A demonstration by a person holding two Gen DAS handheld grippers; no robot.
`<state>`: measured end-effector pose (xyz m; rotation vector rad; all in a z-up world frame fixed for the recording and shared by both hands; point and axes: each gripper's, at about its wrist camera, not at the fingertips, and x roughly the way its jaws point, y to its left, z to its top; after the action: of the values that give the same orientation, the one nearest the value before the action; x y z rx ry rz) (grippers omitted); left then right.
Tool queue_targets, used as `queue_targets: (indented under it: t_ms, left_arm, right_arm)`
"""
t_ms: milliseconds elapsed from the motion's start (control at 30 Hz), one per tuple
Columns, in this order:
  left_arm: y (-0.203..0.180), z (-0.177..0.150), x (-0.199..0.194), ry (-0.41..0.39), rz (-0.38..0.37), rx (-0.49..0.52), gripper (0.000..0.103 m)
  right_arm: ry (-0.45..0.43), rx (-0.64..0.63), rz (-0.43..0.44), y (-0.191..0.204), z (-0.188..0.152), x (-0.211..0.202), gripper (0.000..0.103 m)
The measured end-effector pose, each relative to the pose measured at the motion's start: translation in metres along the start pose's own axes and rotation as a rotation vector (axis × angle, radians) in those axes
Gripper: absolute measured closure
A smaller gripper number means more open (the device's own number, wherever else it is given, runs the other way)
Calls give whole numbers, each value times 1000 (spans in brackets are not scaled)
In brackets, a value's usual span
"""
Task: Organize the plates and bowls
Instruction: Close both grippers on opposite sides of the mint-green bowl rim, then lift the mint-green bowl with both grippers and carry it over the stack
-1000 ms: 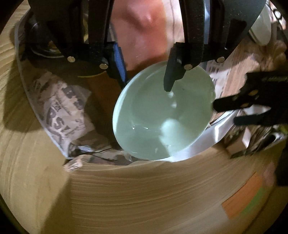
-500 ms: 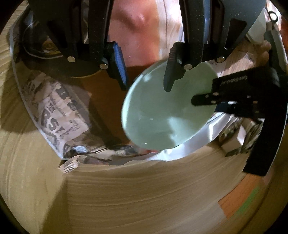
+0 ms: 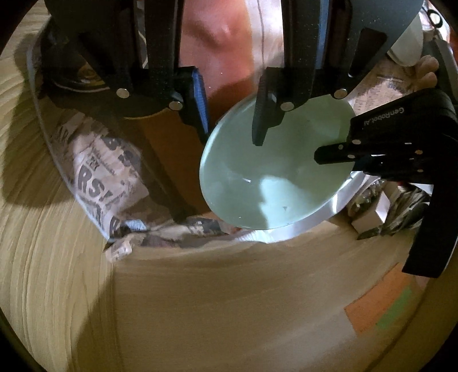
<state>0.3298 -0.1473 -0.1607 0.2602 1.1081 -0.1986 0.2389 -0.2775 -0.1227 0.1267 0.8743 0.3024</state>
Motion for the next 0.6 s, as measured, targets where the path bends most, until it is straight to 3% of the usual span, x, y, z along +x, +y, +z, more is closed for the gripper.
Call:
queue_targets:
  t_ms: [600]
  left_arm:
    - [15, -43, -87, -179, -15, -54, 84]
  right_arm:
    - [-134, -58, 29, 49, -6, -71, 76]
